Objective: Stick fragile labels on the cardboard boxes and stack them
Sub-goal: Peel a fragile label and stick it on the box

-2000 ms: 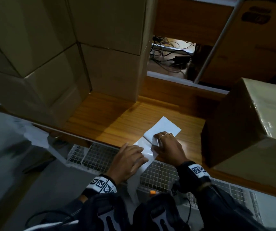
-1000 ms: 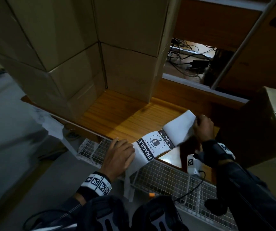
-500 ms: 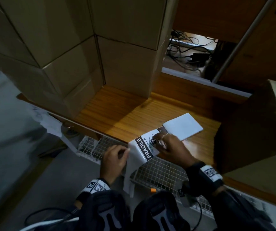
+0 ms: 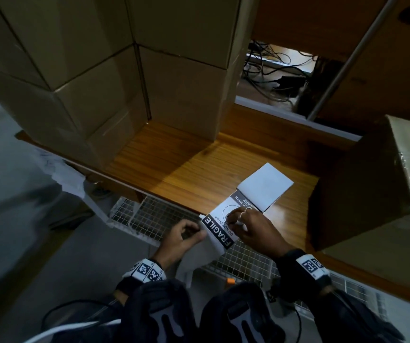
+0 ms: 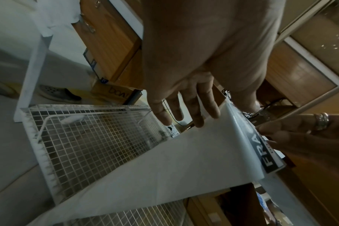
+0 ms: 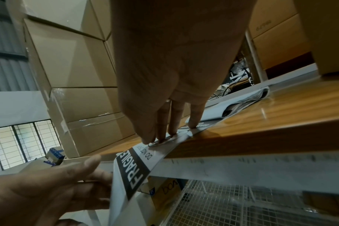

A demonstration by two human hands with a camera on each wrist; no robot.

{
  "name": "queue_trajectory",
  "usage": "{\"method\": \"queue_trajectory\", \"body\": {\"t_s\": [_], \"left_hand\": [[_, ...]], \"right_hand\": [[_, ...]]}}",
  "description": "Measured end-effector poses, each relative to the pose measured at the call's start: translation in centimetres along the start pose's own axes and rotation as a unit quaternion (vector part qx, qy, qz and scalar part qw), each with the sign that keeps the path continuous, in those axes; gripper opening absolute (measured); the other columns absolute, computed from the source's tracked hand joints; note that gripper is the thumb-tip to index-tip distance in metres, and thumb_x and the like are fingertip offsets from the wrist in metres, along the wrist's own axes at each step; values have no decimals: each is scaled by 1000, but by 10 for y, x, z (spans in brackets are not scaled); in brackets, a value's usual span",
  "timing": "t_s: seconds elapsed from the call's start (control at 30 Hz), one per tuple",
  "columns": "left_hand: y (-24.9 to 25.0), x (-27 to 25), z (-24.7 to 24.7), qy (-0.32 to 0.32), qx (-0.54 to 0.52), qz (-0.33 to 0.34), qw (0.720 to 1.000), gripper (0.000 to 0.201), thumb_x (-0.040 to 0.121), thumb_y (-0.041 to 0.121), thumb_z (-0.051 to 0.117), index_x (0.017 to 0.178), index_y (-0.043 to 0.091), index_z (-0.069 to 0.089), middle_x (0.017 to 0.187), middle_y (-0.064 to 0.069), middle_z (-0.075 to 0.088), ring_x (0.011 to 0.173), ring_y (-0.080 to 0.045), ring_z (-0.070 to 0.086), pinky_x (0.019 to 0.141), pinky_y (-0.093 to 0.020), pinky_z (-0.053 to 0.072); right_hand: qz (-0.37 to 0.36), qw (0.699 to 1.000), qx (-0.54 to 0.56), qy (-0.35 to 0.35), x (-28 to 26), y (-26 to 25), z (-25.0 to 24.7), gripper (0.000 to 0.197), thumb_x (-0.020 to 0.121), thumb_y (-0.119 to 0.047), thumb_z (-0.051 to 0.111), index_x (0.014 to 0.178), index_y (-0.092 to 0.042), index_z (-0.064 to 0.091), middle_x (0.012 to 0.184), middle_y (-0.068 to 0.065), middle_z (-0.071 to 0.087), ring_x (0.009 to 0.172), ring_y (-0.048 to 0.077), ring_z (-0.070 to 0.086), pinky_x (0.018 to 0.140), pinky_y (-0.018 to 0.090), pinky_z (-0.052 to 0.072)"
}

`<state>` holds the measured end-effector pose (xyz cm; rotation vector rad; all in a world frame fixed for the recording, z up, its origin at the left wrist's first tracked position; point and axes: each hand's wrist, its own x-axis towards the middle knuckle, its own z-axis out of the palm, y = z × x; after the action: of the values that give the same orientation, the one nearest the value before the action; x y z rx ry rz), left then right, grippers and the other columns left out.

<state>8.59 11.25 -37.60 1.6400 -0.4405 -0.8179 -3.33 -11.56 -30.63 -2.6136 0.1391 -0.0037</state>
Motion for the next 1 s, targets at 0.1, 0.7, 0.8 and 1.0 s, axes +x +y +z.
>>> {"method": "queue_trajectory", "body": {"t_s": [0.1, 0.7, 0.8, 1.0], "left_hand": [[-1, -1, 7, -2, 9, -7, 1000, 40, 82, 44, 82, 116, 34, 62, 109, -1, 72, 105, -15, 68, 91, -38, 58], [21, -7, 21, -21, -91, 50, 994, 21, 92, 25, 69, 104, 9, 77, 103, -12, 76, 99, -22, 70, 88, -36, 55], [22, -4, 20, -26, -79, 62, 995, 22, 95, 26, 65, 106, 10, 76, 105, -11, 75, 103, -24, 69, 89, -34, 55], [26, 1, 19, -16, -22, 89, 996, 16, 98, 7, 63, 109, 5, 75, 102, -5, 77, 101, -13, 71, 85, -23, 53]], "right_hand": [[-13, 1000, 2, -2, -2, 3, 3, 8, 97, -21, 62, 98, -26, 68, 101, -19, 63, 91, 0, 58, 72, 24, 49], [-48, 998, 0, 42, 0, -32, 10, 16, 94, -39, 69, 106, -30, 74, 102, -11, 74, 93, 9, 65, 77, 28, 49], [-30, 998, -15, 56, 4, -34, 10, 24, 91, -44, 72, 109, -29, 75, 102, -9, 75, 94, 11, 67, 75, 22, 43], [4, 997, -10, 74, 2, -41, 10, 30, 97, -46, 56, 106, -28, 78, 94, -7, 77, 87, 13, 69, 72, 33, 54]]}}
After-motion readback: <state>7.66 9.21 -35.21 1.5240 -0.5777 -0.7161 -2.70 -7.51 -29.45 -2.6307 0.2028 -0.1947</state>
